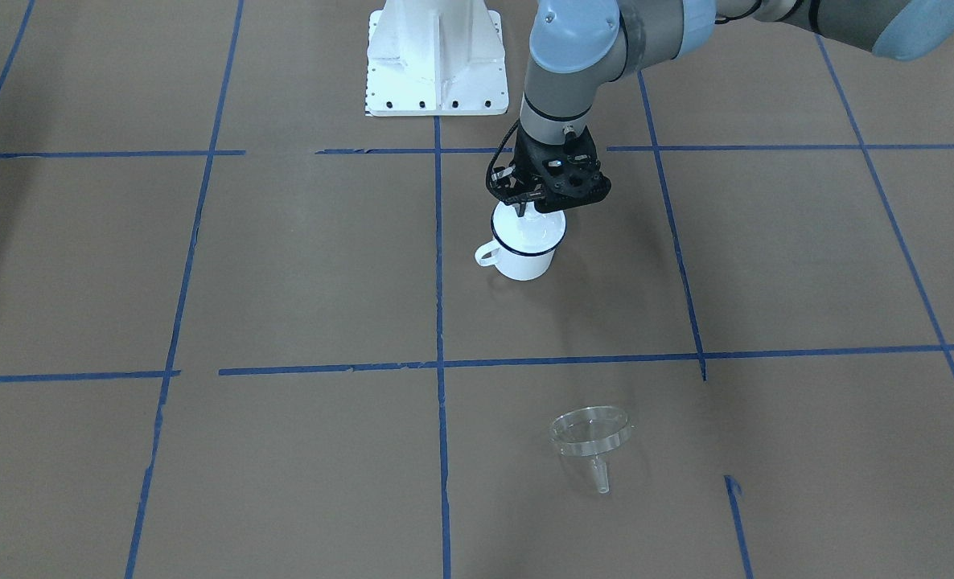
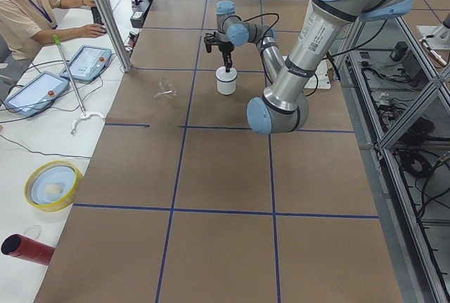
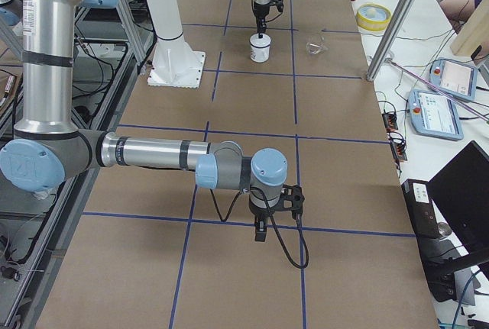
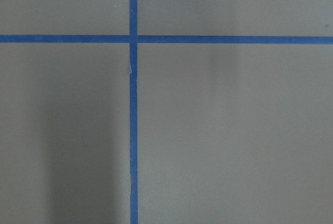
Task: Place funnel on cup
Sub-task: 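Close the left gripper on the lid knob and lift it, then carry the lid beside the mug and set it on the table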
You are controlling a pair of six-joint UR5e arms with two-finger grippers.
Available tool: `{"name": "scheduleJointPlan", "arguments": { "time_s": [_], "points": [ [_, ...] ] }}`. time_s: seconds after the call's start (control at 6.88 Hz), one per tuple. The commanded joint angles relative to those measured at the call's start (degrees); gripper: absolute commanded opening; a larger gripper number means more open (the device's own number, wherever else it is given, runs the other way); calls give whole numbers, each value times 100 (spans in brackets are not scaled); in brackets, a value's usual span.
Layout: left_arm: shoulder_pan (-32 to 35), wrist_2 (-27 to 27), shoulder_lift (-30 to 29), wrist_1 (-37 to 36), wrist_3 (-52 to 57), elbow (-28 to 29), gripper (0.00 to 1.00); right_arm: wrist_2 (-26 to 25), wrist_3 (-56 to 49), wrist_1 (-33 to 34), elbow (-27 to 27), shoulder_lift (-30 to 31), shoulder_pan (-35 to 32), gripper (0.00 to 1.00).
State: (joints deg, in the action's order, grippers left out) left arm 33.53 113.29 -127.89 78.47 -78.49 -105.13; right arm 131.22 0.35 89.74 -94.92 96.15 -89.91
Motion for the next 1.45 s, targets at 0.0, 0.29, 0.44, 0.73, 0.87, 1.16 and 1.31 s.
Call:
{"name": "scheduleJointPlan", "arguments": {
  "time_s": [0.0, 0.29, 0.44, 0.73, 0.87, 1.16, 1.31],
  "points": [
    [4, 8, -8, -7, 0, -51, 0, 0, 0, 0, 0, 0, 0, 100],
    [126, 8, -43, -51, -17, -287, 0, 0, 0, 0, 0, 0, 0, 100],
    [319, 8, -52, -207, -35, -532, 0, 0, 0, 0, 0, 0, 0, 100],
    [1028, 8, 175, -437, 43, -859, 0, 0, 0, 0, 9, 0, 0, 100],
    [1111, 8, 551, -437, 470, -1147, 0, 0, 0, 0, 0, 0, 0, 100],
    [1129, 26, 1420, -10, 746, -1256, 0, 0, 0, 0, 0, 0, 0, 100],
    [1112, 122, 2007, 907, 721, -1099, 0, 0, 0, 0, 0, 0, 0, 100]
  ]
}}
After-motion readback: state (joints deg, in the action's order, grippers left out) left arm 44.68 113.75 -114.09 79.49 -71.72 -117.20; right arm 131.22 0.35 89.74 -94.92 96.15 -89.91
